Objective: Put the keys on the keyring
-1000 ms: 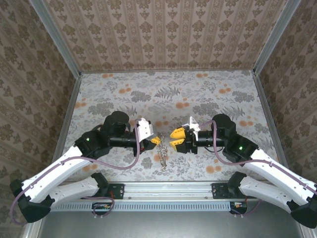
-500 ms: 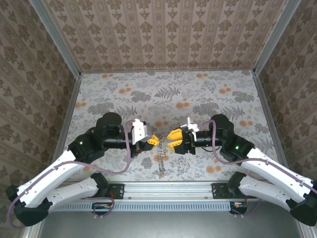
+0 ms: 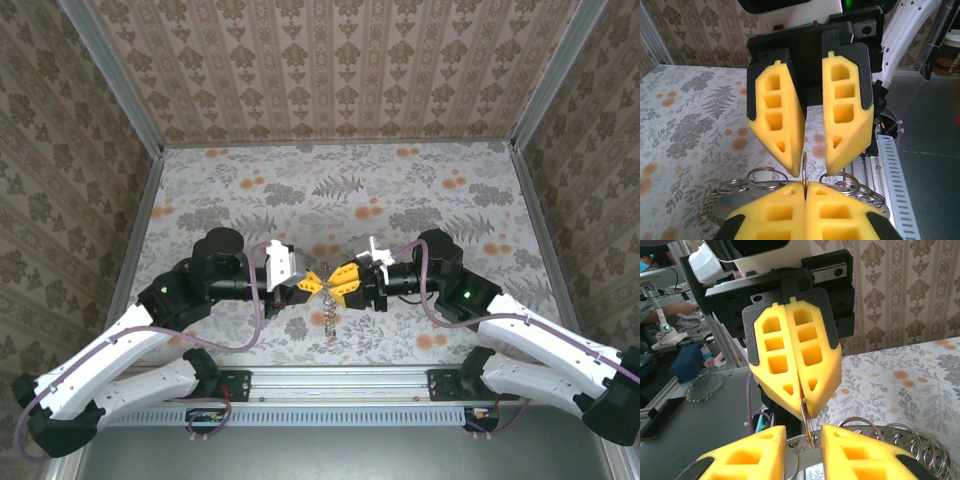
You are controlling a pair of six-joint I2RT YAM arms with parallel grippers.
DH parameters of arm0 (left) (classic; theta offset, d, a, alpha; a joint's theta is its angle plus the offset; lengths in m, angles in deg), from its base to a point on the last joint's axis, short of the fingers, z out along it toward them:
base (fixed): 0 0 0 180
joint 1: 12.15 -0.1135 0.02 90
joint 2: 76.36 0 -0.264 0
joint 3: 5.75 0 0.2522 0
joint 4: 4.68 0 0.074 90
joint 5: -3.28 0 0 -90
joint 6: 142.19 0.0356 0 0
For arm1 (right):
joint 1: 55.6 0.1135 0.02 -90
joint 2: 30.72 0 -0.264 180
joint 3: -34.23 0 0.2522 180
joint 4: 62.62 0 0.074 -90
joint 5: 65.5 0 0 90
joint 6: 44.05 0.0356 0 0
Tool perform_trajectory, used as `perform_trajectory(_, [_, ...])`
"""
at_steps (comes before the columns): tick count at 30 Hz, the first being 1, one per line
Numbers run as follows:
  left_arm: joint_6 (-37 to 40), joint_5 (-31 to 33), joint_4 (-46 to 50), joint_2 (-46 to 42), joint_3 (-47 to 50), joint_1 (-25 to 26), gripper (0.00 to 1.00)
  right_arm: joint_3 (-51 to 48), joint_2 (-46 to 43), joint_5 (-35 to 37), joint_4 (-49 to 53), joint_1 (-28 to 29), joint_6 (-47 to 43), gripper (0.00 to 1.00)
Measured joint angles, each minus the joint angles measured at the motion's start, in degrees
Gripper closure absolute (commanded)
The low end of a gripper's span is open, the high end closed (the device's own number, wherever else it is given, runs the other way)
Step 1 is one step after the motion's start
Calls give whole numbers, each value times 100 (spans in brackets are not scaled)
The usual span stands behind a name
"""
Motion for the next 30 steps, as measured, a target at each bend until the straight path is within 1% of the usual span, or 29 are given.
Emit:
perform_trajectory(1, [0, -15, -33, -4, 9, 0, 100, 0, 17, 0, -20, 4, -2, 93])
perform_trajectory(2, [-7, -39, -37, -9, 11, 0, 100, 0, 26, 9, -17, 4, 15, 96])
perform_trajectory(4, [-26, -63, -39, -37, 35, 0, 100, 0, 31, 11, -9, 7, -17, 100])
perform_trajectory(8, [-66, -74, -33, -37, 44, 0, 100, 17, 28, 50, 70, 9, -68, 100])
perform_trajectory(10, [-90, -46, -28, -37, 50, 0, 100, 129, 28, 122, 319, 26, -164, 100])
perform_trajectory(11, [-103, -31, -28, -37, 52, 0, 98, 186, 28, 175, 424, 31, -203, 100])
perform_trajectory(12, [-107, 0, -31, -37, 50, 0, 94, 260, 28, 238, 581, 37, -271, 100])
perform_trajectory(15, [-120, 101, -24, -31, 50, 31, 85, 450, 28, 459, 1008, 125, -516, 100])
perform_trajectory(16, [-120, 120, -24, -31, 50, 33, 83, 498, 24, 540, 1139, 181, -601, 100])
perform_trajectory(22, [-129, 201, -15, 42, 50, 37, 82, 688, 46, 949, 1788, 426, -1047, 100])
perform_trajectory(30, [-98, 271, 103, 361, -20, 142, 83, 824, 122, 1176, 2157, 481, -1307, 100])
